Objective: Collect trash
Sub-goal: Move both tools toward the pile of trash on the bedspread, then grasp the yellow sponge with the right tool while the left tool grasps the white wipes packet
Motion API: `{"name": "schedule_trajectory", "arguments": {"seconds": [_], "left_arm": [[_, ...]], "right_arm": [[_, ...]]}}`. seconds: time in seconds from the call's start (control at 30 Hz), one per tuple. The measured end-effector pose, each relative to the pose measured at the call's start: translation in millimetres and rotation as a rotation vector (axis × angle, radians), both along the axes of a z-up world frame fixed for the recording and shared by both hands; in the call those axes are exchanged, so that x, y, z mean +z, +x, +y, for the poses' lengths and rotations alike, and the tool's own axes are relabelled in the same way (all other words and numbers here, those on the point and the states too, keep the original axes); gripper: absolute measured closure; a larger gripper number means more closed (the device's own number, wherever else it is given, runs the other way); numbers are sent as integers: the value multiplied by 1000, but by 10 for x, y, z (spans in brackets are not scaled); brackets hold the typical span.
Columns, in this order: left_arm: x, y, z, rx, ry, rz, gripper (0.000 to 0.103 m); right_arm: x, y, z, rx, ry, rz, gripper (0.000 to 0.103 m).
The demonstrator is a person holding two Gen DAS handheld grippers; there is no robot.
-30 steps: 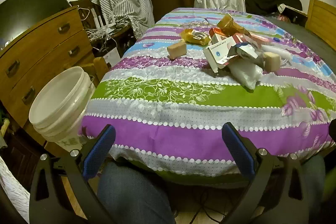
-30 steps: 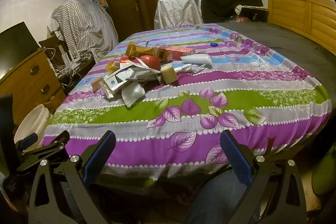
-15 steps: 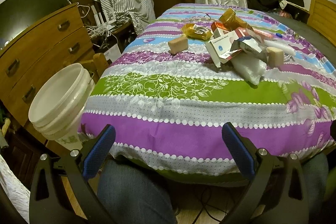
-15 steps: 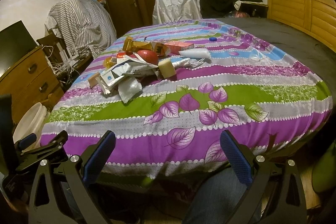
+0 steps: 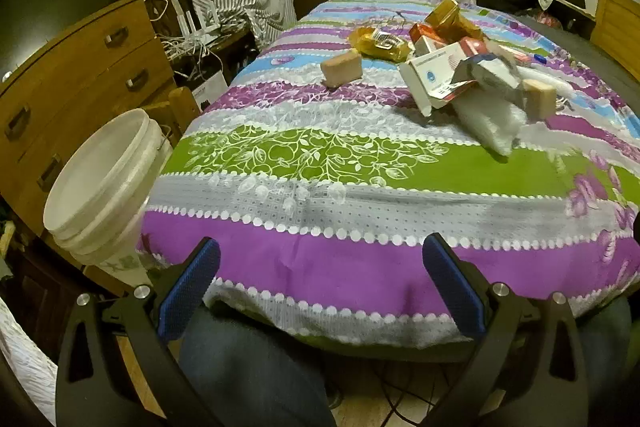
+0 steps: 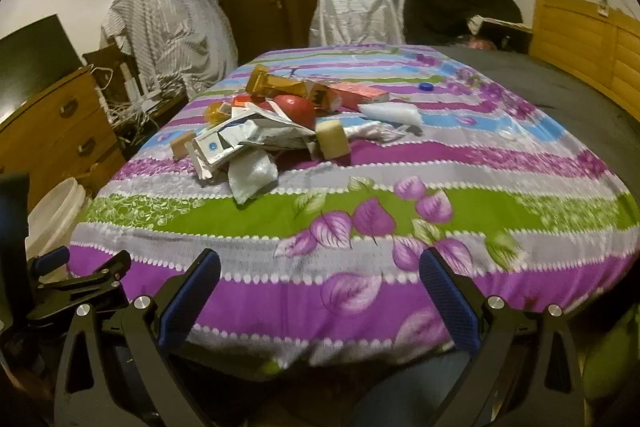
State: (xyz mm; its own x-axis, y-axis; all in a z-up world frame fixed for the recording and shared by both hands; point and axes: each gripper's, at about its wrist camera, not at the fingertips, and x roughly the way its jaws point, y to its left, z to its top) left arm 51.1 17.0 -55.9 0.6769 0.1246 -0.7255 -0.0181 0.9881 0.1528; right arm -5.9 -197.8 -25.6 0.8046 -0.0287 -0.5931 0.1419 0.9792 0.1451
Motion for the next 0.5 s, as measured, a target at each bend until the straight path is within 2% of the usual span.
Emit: {"name": "schedule_trajectory", "arguments": {"seconds": [0.13, 0.3, 0.5], "left_arm": [[-72, 117, 31, 6, 1, 16, 5], [-179, 283, 80, 20, -19, 52, 5], [-250, 409, 85, 18, -48, 61, 5]], "right_arm": [[-11, 253, -17, 44, 14, -2, 4], [-41, 580, -105, 45, 64, -5, 4], [-96, 953, -221, 65, 203, 11, 4]]}}
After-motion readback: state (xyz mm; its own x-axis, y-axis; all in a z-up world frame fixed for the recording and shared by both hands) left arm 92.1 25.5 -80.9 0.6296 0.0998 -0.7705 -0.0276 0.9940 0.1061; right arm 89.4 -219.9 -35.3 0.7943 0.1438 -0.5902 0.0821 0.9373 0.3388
